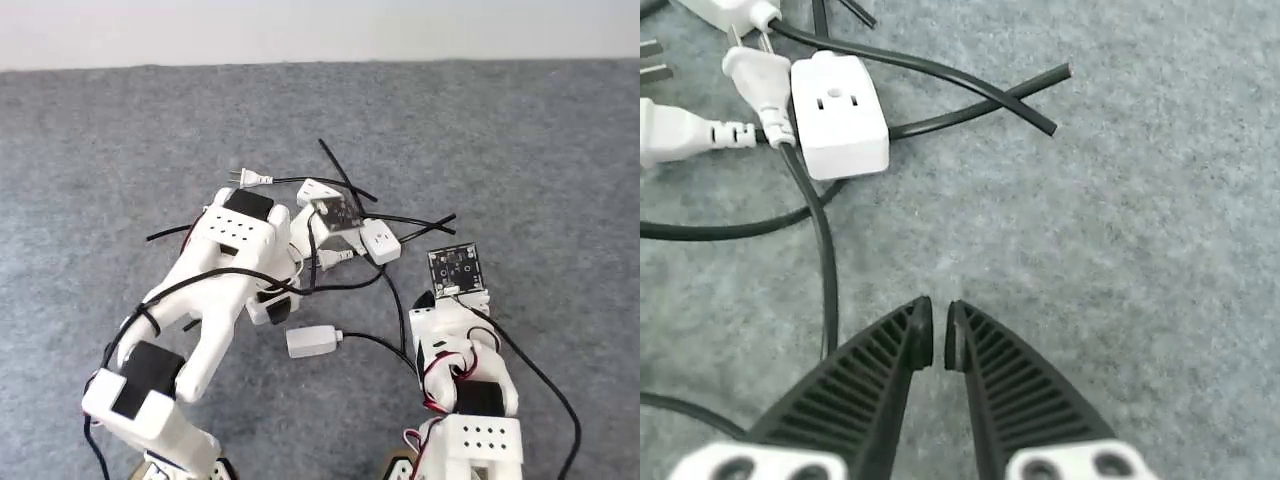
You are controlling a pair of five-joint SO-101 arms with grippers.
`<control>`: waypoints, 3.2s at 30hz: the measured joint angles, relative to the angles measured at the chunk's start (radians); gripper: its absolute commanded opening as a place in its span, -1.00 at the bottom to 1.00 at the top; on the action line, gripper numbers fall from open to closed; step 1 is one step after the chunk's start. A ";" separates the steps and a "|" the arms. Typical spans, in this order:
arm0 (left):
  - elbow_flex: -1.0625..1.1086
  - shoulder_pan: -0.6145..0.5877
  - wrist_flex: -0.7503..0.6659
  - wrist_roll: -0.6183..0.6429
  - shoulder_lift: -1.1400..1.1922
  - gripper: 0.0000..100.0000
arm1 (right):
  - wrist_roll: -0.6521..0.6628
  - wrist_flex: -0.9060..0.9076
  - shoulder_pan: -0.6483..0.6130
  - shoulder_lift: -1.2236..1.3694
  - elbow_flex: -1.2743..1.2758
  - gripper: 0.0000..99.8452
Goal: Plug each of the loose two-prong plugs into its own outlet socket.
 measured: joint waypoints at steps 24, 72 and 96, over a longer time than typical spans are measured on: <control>0.454 -0.041 -0.089 0.574 -0.695 -0.97 | 0.000 0.000 0.002 0.000 0.000 -0.93; 0.387 -0.133 -0.554 0.377 -0.155 -0.55 | 0.002 0.000 -0.035 0.000 0.015 -0.93; 0.370 -0.173 -0.502 0.390 -0.183 -0.56 | 0.002 -0.028 -0.035 0.000 0.015 -0.93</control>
